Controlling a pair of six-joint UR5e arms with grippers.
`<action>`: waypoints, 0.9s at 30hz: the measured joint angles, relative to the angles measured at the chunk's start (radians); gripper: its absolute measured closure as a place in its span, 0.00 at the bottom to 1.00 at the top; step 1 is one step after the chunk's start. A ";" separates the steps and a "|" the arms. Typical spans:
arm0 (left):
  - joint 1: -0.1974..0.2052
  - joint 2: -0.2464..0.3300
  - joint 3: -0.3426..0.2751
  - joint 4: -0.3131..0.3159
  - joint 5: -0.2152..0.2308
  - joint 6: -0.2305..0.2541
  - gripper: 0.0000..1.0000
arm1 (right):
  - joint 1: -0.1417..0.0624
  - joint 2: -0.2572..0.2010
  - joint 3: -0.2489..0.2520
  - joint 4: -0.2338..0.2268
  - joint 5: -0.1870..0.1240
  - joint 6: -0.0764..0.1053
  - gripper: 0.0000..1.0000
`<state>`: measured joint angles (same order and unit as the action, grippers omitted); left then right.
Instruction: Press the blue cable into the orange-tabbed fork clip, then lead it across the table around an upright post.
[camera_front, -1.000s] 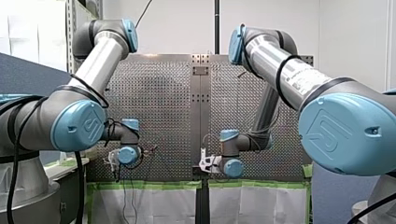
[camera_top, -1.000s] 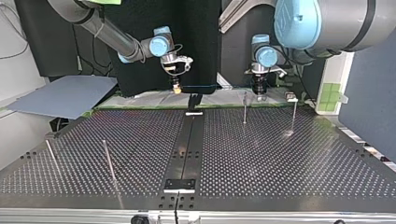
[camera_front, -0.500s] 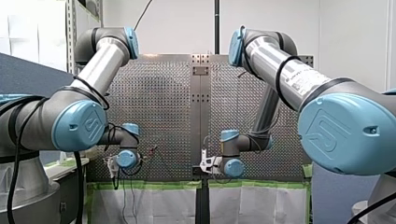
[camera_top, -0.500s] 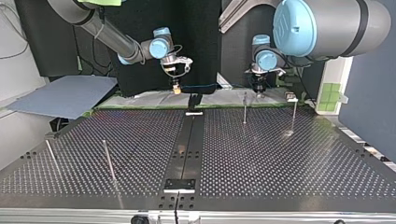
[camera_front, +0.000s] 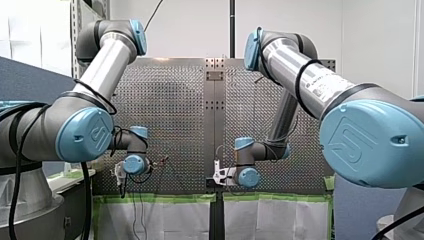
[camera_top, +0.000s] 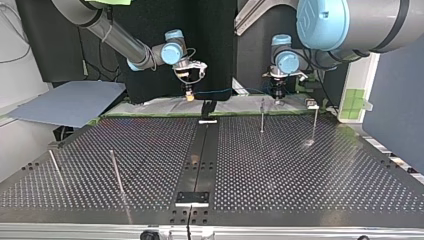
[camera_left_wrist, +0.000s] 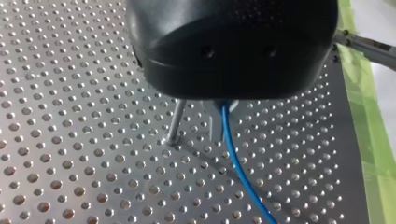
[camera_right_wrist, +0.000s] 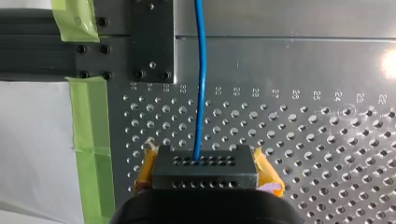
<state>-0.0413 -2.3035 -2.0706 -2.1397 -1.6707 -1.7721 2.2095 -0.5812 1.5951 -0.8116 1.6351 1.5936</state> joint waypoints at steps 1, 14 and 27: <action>0.000 0.001 0.000 -0.002 0.000 0.002 1.00 | 0.000 -0.001 0.000 0.001 0.003 -0.001 1.00; 0.003 0.002 0.000 0.005 0.008 -0.001 1.00 | -0.006 -0.017 -0.004 0.004 0.009 -0.006 1.00; 0.006 0.002 0.002 0.015 0.019 -0.011 1.00 | 0.006 -0.026 -0.034 0.029 -0.009 -0.040 1.00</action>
<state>-0.0356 -2.3015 -2.0687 -2.1243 -1.6515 -1.7828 2.2156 -0.6076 1.5608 -0.7829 1.6262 1.5535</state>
